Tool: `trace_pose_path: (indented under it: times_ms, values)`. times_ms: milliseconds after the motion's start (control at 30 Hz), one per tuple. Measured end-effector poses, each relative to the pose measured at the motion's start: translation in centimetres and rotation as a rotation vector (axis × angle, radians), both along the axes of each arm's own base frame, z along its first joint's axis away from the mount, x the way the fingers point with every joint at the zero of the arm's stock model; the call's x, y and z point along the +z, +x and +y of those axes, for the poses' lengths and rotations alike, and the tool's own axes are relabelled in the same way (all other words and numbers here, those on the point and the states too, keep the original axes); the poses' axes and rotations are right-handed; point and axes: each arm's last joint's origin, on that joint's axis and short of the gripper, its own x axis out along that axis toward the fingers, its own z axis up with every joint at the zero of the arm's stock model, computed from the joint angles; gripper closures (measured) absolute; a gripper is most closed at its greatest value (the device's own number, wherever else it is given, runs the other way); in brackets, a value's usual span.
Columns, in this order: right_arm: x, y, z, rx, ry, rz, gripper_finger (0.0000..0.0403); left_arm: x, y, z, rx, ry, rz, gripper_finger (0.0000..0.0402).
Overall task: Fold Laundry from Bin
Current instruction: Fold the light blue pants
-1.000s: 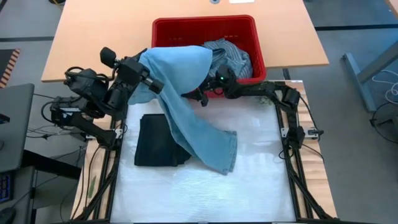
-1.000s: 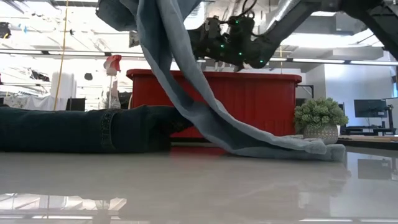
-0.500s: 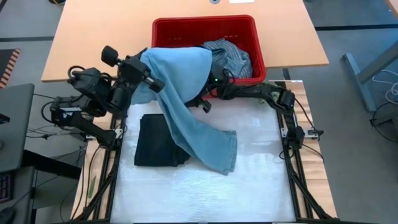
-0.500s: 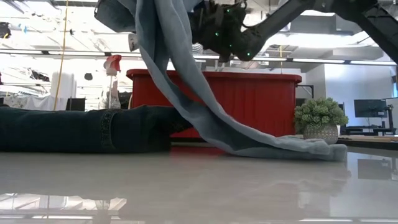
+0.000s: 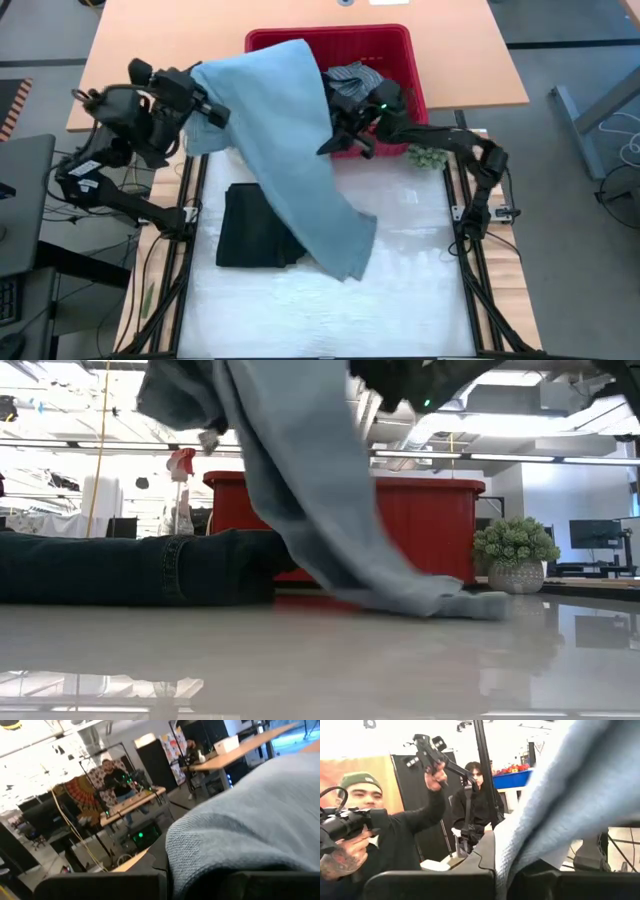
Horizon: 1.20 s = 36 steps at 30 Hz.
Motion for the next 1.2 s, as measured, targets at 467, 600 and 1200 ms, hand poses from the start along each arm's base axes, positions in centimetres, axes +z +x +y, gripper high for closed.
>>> trace_pose_path:
  times_ms: [467,600,1200]
  values:
    - [-5.8,0.1,-2.5,-0.539,-0.146,0.341,0.0229,-0.4,0.5,0.0,-0.053,-0.008,0.011,0.0386]
    - [-7.8,1.2,-3.6,-0.608,-0.165,0.367,0.015,-0.4,0.4,0.0,-0.051,-0.01,0.002,0.0386]
    - [-11.1,8.9,-6.3,-0.389,-0.18,0.106,0.0061,-0.6,1.0,-0.1,-0.063,-0.028,-0.033,0.0386]
